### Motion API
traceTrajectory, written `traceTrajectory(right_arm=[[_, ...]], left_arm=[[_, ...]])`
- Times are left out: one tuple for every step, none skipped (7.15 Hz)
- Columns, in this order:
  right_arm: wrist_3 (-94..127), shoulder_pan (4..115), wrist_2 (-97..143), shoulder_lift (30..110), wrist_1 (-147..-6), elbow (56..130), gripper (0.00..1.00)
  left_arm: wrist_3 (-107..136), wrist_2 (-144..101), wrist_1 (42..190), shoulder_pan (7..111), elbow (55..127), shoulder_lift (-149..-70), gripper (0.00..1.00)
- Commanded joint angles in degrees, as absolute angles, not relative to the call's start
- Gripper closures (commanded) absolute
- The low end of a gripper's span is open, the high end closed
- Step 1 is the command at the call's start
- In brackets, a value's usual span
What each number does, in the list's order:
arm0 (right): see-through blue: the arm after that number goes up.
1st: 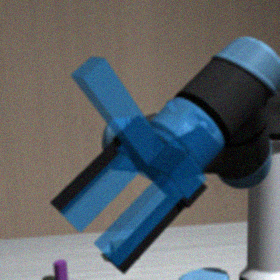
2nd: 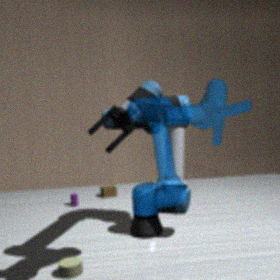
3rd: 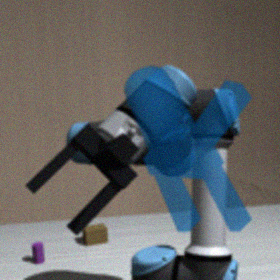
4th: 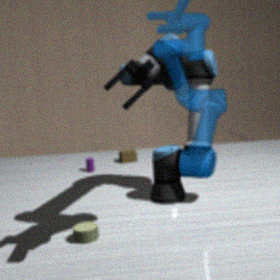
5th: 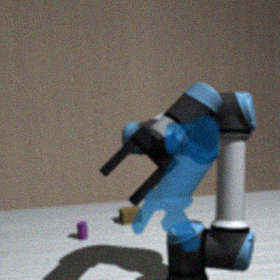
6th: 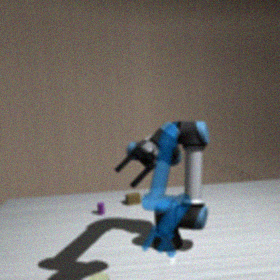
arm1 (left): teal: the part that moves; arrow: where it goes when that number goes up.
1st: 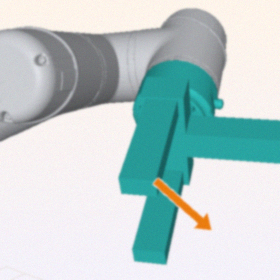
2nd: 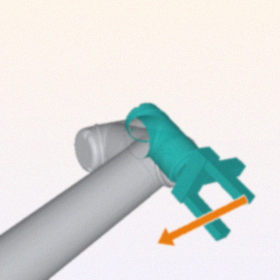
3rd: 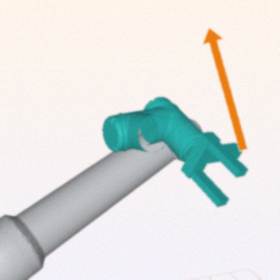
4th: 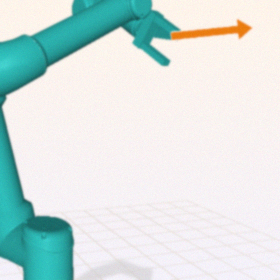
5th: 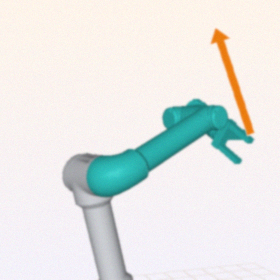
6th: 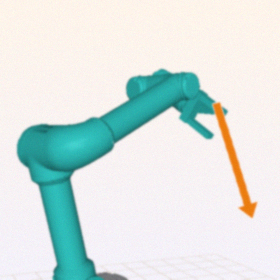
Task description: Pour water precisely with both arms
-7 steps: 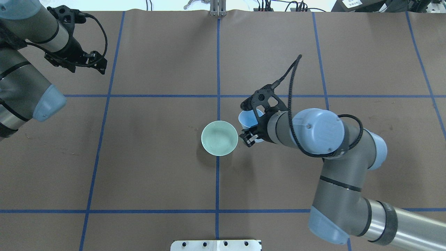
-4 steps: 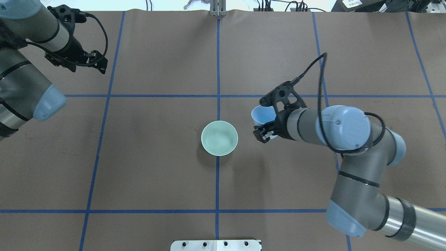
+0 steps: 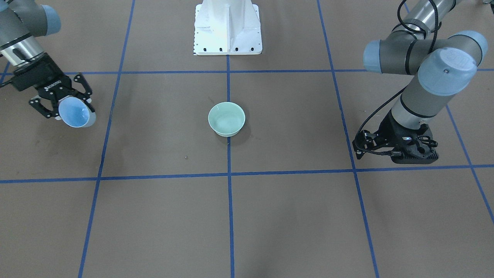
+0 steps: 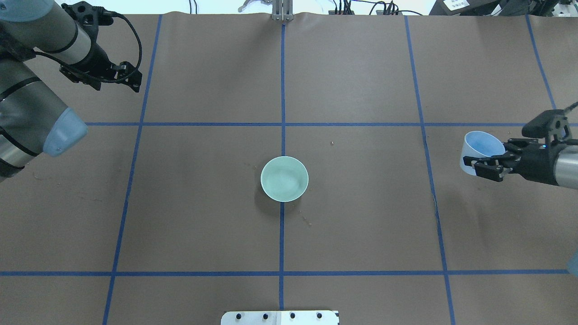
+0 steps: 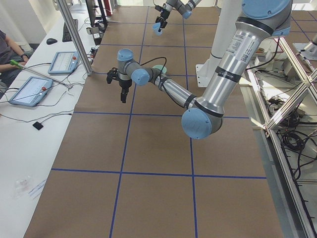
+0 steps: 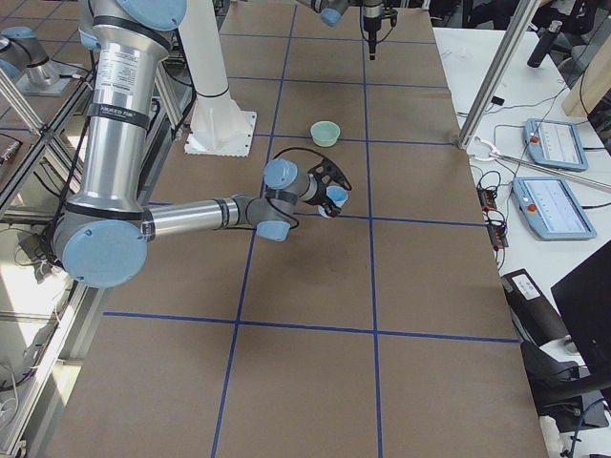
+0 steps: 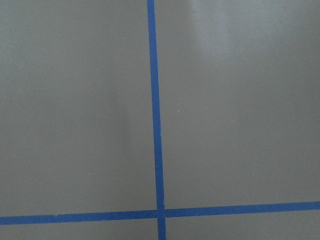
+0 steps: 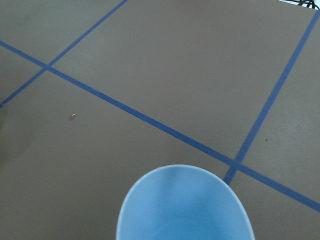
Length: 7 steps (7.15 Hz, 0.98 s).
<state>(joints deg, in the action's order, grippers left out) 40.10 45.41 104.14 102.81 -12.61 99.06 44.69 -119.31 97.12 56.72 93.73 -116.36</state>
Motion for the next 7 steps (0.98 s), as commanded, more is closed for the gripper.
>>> traceTrajectory(right_arm=[[42.45, 48.06, 104.32, 104.33, 10.38, 84.09, 1.00], [42.19, 48.86, 104.24, 104.41, 11.59, 82.37, 1.00], [41.67, 49.39, 103.98, 104.94, 12.82, 81.57, 1.00], [41.14, 49.13, 103.37, 104.59, 15.70, 78.17, 1.00], [39.31, 48.96, 102.14, 103.81, 20.78, 74.31, 1.00], [39.11, 48.96, 101.61, 102.58, 22.40, 72.79, 1.00], [39.02, 48.87, 100.91, 101.09, 22.59, 72.86, 1.00]], left_arm=[[44.91, -119.18, 97.12, 56.69, 94.39, -116.19, 0.00], [44.91, -119.18, 97.12, 56.69, 94.48, -116.10, 0.01], [44.91, -119.18, 97.12, 56.69, 94.74, -116.10, 0.00], [44.91, -119.18, 97.12, 56.69, 94.83, -116.02, 0.01], [44.91, -119.18, 97.12, 56.69, 94.75, -116.02, 0.01], [44.91, -119.27, 97.03, 56.69, 94.83, -116.19, 0.01], [44.91, -119.18, 97.03, 56.69, 94.83, -116.28, 0.01]])
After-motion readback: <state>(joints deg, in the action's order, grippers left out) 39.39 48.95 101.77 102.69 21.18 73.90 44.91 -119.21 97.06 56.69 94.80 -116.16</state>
